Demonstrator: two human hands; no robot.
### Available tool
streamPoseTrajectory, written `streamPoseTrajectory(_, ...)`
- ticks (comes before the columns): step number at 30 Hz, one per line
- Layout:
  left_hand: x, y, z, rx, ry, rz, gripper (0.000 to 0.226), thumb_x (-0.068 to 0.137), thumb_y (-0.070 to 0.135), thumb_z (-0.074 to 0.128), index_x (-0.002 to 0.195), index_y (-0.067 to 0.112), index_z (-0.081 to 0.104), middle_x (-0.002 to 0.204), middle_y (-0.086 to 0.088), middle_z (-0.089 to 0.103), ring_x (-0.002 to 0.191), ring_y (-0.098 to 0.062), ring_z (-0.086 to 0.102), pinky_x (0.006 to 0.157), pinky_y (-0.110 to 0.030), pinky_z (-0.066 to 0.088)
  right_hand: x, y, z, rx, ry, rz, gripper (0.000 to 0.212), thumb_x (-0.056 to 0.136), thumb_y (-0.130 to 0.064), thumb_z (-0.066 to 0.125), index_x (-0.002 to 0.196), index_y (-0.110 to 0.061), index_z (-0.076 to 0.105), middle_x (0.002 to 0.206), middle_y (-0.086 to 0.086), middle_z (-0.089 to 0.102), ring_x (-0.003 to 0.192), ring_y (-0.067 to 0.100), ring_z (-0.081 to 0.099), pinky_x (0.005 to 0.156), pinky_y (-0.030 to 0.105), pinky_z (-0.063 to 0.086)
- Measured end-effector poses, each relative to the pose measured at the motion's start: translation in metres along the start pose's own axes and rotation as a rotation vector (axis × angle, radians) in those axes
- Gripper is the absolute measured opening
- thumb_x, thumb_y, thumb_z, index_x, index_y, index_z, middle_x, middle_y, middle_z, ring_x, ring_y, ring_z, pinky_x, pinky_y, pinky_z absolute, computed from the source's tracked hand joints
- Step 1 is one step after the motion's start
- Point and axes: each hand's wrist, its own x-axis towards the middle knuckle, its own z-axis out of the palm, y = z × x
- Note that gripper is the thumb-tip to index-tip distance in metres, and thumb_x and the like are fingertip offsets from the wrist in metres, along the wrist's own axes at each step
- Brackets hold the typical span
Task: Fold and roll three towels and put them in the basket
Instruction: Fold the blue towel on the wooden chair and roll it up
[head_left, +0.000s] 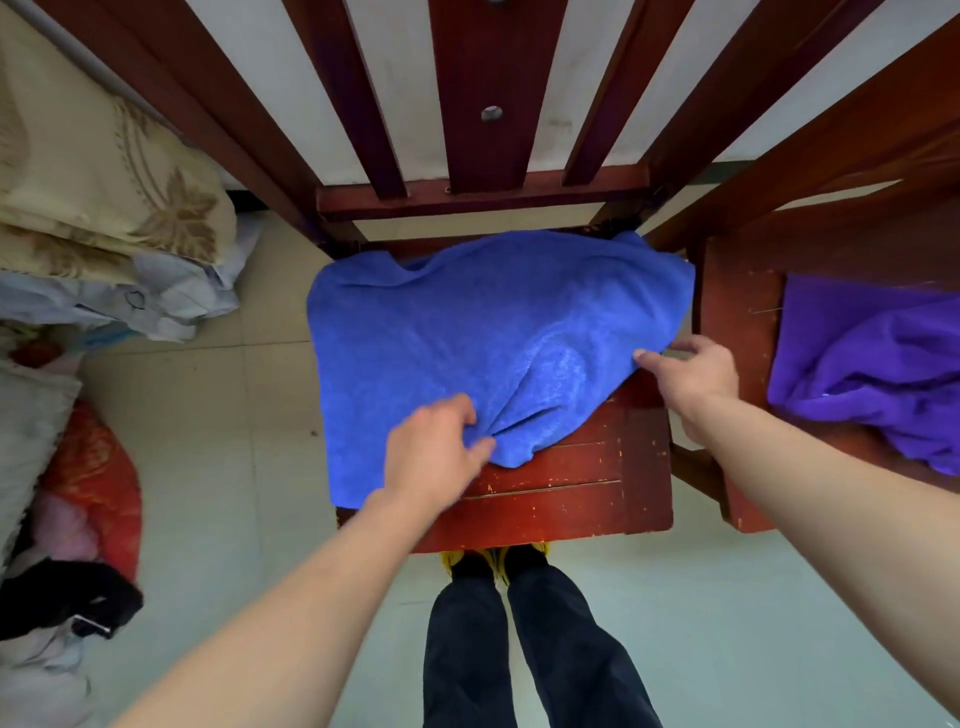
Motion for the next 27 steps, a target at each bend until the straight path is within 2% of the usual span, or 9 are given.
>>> streamPoseTrajectory(2,-0.012,0.007,0.023,0.140,-0.125,0.035,0.042,0.082,0.046,0.064,0.112,0.020,0.049,0.103,0.000,0.059,0.097,-0.025,0.057,0.068,-0.034,0.041,0.006,0.000,-0.004,0.065,0.036,-0.010,0.015,0.075,-0.030,0.076,0.074,-0.019,0.066,0.084,0.000,0.070,0.083,0.023,0.063,0.080,0.031,0.050)
streamPoseTrajectory(4,-0.011,0.011,0.028,0.143,-0.064,-0.004,0.030,0.088,0.035,0.057,0.112,0.018,0.050,0.104,-0.002,0.058,0.095,-0.026,0.057,0.066,-0.035,0.040,0.010,0.000,-0.013,0.117,-0.019,-0.048,0.016,0.075,-0.024,0.072,0.063,-0.018,0.063,0.066,-0.002,0.062,0.070,0.020,0.057,0.067,0.031,0.044)
streamPoseTrajectory(8,0.000,0.020,0.023,0.048,-0.118,0.026,0.002,0.084,0.019,0.055,0.085,0.018,0.057,0.100,-0.003,0.053,0.096,-0.025,0.050,0.069,-0.033,0.038,-0.002,-0.009,-0.034,0.341,-0.058,-0.064,0.011,0.074,-0.018,0.061,0.064,-0.017,0.058,0.069,0.004,0.057,0.065,0.015,0.052,0.063,0.032,0.041)
streamPoseTrajectory(12,-0.009,0.039,0.019,-0.299,-0.337,0.025,0.017,0.076,0.019,0.063,0.065,0.020,0.051,0.069,0.003,0.052,0.070,-0.017,0.048,0.064,-0.030,0.038,-0.016,-0.024,-0.051,0.804,-0.058,0.080,0.018,0.078,-0.010,0.047,0.063,-0.018,0.043,0.053,-0.001,0.043,0.041,0.011,0.039,0.048,0.021,0.034)
streamPoseTrajectory(14,-0.010,0.039,0.018,-0.453,-0.293,-0.064,0.022,0.077,0.014,0.063,0.062,0.019,0.048,0.055,0.005,0.047,0.058,-0.016,0.045,0.056,-0.028,0.036,-0.020,-0.026,-0.054,0.874,0.001,0.112,0.017,0.074,-0.009,0.050,0.060,-0.015,0.044,0.055,0.003,0.042,0.043,0.014,0.039,0.047,0.023,0.031)
streamPoseTrajectory(16,-0.006,0.028,0.018,-0.460,-0.160,-0.137,0.022,0.077,0.016,0.063,0.062,0.019,0.047,0.055,0.006,0.049,0.062,-0.022,0.050,0.059,-0.031,0.041,-0.024,-0.025,-0.055,0.794,-0.015,0.098,0.004,0.068,-0.011,0.057,0.065,-0.011,0.055,0.066,0.009,0.053,0.054,0.018,0.049,0.054,0.030,0.037)
streamPoseTrajectory(20,-0.001,0.001,0.013,-0.379,0.030,-0.216,0.016,0.084,0.030,0.063,0.077,0.021,0.052,0.082,-0.004,0.062,0.088,-0.031,0.060,0.076,-0.038,0.047,-0.028,-0.015,-0.049,0.621,-0.445,0.093,0.012,0.090,-0.016,0.052,0.083,-0.017,0.061,0.074,0.002,0.065,0.060,0.015,0.060,0.061,0.027,0.049)
streamPoseTrajectory(24,0.010,-0.025,-0.004,-0.265,0.293,-0.351,0.038,0.087,0.033,0.064,0.115,0.013,0.051,0.118,-0.014,0.054,0.109,-0.036,0.055,0.083,-0.044,0.045,-0.027,0.007,-0.029,0.359,-0.255,0.027,0.023,0.088,-0.020,0.062,0.110,-0.018,0.056,0.092,0.003,0.061,0.077,0.017,0.060,0.066,0.033,0.051)
streamPoseTrajectory(27,0.021,-0.043,-0.010,-0.152,0.198,-0.439,0.040,0.082,0.038,0.070,0.109,0.014,0.053,0.116,-0.014,0.060,0.110,-0.037,0.057,0.085,-0.042,0.046,-0.035,0.026,-0.006,0.095,-0.208,-0.125,0.031,0.072,-0.015,0.073,0.097,-0.020,0.055,0.091,0.003,0.061,0.083,0.022,0.060,0.072,0.038,0.051)
